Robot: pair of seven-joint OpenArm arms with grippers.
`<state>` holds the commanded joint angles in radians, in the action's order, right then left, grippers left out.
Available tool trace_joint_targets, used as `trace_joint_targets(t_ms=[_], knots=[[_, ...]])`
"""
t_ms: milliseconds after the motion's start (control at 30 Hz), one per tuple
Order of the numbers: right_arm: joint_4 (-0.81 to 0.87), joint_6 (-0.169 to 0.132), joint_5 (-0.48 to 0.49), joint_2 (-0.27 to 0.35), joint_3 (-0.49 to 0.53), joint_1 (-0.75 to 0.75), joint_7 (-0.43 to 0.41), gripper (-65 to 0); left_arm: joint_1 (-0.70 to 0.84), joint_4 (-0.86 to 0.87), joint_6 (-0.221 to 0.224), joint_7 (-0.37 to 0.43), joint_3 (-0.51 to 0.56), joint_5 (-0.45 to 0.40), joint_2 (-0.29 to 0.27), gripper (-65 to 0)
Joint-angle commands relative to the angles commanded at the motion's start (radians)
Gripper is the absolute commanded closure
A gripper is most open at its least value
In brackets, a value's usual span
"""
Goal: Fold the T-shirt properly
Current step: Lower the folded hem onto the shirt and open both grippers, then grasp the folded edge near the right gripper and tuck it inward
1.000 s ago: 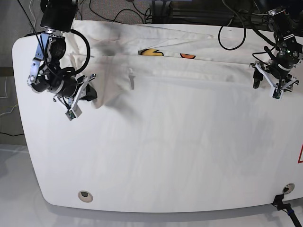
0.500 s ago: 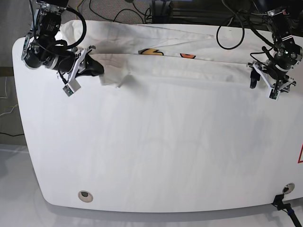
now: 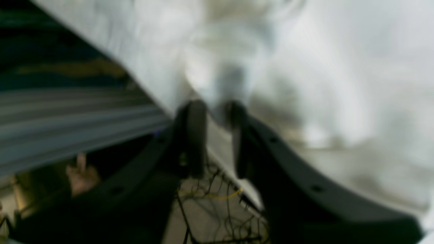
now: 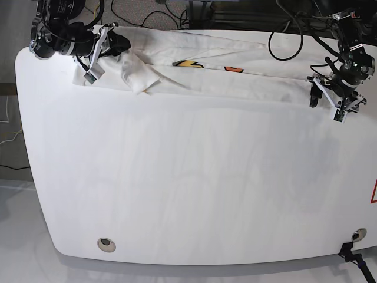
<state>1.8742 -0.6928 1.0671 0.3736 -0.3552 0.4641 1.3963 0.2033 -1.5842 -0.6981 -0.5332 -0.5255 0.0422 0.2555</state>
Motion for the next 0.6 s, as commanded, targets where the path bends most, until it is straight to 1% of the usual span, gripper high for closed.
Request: trace_joint_targets(t_ms=[133, 167, 267, 300, 467, 600], knots=[[-0.002, 0.0, -0.006, 0.006, 0.012, 0.008, 0.0, -34.3, 0.0, 0.0, 0.0, 0.0, 0.002, -0.002, 0.0, -42.6], [-0.002, 0.0, -0.006, 0.015, 0.014, 0.008, 0.0, -37.1, 0.0, 0.0, 0.0, 0.0, 0.002, -0.002, 0.0, -42.6], [0.0, 0.0, -0.006, 0.023, 0.014, 0.012, 0.0, -42.1, -0.002, 0.0, 0.0, 0.0, 0.003, -0.002, 0.0, -42.6], [0.002, 0.0, -0.006, 0.026, 0.014, 0.017, 0.0, -42.6, -0.008, 0.0, 0.0, 0.0, 0.011, -0.002, 0.0, -42.6], [0.015, -0.003, -0.003, 0.078, 0.025, 0.043, 0.0, -42.7, -0.02, 0.0, 0.0, 0.0, 0.02, -0.002, 0.0, -42.6], [0.025, -0.005, 0.0, 0.087, 0.02, 0.028, 0.0, -42.7, -0.02, 0.0, 0.0, 0.0, 0.021, -0.002, 0.0, -42.6]])
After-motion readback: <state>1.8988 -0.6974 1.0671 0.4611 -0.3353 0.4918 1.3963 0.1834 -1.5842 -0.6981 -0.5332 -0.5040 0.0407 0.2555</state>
